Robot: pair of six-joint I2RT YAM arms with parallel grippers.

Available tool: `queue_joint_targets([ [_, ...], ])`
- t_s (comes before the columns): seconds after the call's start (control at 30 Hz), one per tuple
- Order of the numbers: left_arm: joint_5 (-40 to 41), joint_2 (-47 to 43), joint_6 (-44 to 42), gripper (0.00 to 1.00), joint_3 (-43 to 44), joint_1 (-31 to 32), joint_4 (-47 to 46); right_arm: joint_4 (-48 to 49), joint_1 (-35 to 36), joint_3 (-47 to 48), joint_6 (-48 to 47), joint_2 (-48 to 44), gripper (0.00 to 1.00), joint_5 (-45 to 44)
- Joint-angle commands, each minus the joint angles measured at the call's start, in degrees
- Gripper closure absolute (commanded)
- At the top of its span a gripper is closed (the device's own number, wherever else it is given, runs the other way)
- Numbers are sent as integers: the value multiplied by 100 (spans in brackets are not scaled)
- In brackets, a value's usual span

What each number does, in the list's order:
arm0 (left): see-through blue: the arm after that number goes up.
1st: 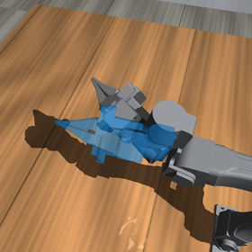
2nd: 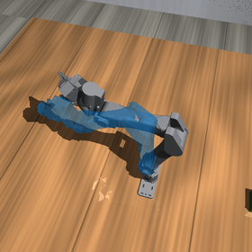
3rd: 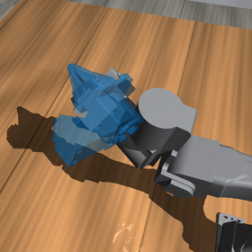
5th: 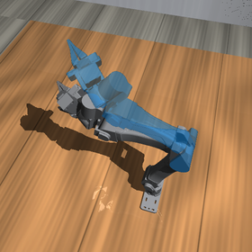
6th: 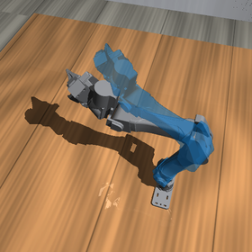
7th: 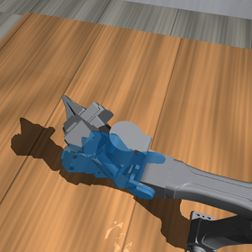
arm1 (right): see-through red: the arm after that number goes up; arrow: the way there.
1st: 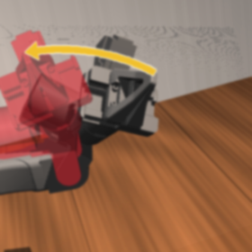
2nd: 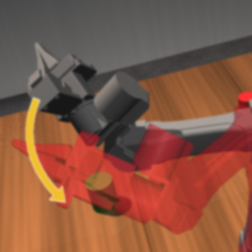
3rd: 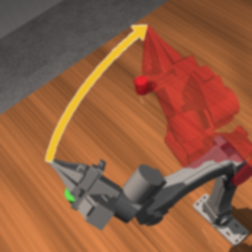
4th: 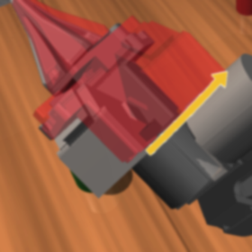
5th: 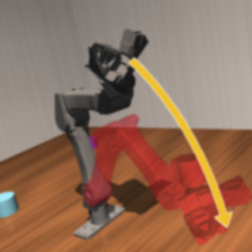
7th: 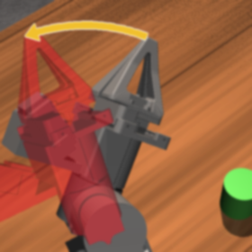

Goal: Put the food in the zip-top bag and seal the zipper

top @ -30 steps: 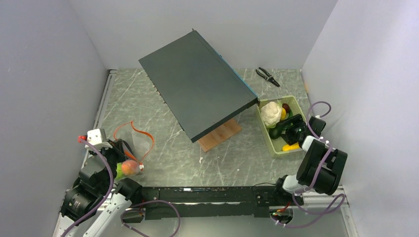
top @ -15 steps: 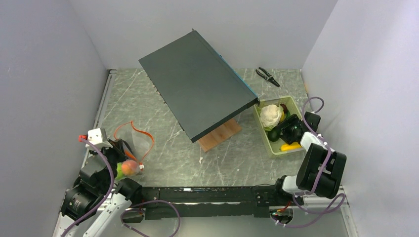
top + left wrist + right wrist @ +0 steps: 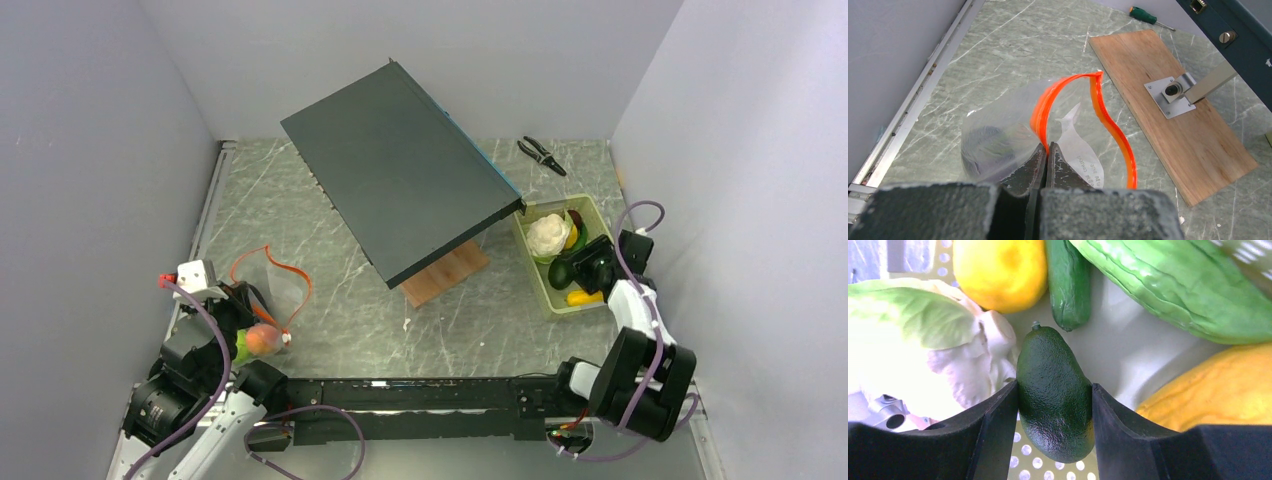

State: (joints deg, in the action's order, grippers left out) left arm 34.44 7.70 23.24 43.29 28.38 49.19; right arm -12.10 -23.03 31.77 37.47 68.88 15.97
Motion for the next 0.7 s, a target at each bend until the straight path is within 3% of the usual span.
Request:
queue_joint_targets([
  [0.0, 118, -31, 21, 100, 39, 27, -129, -369, 5, 171, -39, -646, 65, -606],
  [0.33, 112, -23, 28, 100, 48, 26, -108, -672, 1, 710, -175, -1227, 86, -1376],
  [0.67, 121, -41, 16, 100, 30, 23, -128, -688, 7, 1503, 165, -1621, 96, -553],
])
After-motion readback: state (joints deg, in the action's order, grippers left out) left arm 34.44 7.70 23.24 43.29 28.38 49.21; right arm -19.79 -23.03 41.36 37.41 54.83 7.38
